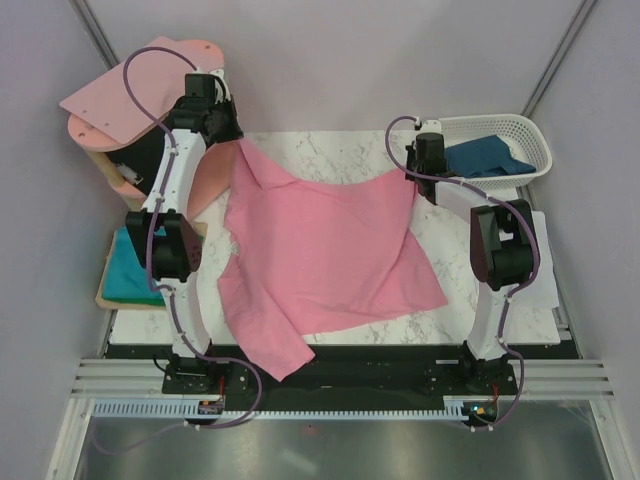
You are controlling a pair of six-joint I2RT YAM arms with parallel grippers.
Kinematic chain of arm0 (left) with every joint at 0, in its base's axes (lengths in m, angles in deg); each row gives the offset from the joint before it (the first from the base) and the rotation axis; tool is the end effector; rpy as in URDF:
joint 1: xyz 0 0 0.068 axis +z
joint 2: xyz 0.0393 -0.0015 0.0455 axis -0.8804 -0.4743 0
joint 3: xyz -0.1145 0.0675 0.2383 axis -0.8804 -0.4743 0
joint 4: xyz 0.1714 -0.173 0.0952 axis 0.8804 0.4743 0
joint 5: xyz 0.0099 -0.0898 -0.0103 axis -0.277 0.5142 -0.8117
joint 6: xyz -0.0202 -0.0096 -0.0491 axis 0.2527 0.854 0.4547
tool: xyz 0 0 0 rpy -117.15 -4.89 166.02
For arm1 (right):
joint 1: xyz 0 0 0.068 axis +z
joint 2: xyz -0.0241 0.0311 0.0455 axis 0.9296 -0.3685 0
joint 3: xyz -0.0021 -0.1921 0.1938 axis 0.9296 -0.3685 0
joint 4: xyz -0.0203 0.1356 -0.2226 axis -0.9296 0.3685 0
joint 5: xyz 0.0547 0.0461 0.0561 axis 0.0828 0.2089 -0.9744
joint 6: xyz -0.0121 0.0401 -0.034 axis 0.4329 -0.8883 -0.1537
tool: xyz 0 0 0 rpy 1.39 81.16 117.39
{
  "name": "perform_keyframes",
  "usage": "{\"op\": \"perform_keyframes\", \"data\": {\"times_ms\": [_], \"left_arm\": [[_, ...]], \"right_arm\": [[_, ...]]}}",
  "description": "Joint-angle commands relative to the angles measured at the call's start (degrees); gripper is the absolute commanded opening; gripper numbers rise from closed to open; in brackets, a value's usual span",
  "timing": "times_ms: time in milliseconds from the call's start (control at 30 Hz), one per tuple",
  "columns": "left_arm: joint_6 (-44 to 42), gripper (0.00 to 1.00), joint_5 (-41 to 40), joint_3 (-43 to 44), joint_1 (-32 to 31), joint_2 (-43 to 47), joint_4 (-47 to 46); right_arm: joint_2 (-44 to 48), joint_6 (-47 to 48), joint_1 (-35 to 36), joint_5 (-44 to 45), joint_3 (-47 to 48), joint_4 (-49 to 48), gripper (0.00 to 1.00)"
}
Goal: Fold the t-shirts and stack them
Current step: Flatten out the tshirt, then fold the flattened tshirt in 1/3 of the way
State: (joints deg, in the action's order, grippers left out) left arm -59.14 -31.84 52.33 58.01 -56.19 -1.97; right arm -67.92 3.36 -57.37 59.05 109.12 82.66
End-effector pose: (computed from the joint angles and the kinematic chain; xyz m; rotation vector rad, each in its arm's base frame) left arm 0.4795 -0.0351 0.3531 -0.0959 2.2349 -0.2866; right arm 0.4566 0.0812 0.2113 0.0479 2.0552 -0.0315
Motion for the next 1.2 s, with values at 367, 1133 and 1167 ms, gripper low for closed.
{"op": "perform_keyframes", "data": {"times_ms": [367,1133,1167], "left_arm": [[0.3,0.02,-4.7,-14.2,-1.7,15.6,-3.9],[4.4,0.02,-4.4,-36.4,-4.6,45.7,-1.9],[4.2,0.02,-4.0,-35.4,-4.7,46.7,-0.3]], "right_arm": [[6.9,-1.2,-0.2,-0.8,-1.0,-1.3,0.0],[40.8,-4.2,0.0,3.5,-14.7,14.1,0.0],[43.6,-4.0,0.1,4.7,-14.9,15.3,0.0]]}}
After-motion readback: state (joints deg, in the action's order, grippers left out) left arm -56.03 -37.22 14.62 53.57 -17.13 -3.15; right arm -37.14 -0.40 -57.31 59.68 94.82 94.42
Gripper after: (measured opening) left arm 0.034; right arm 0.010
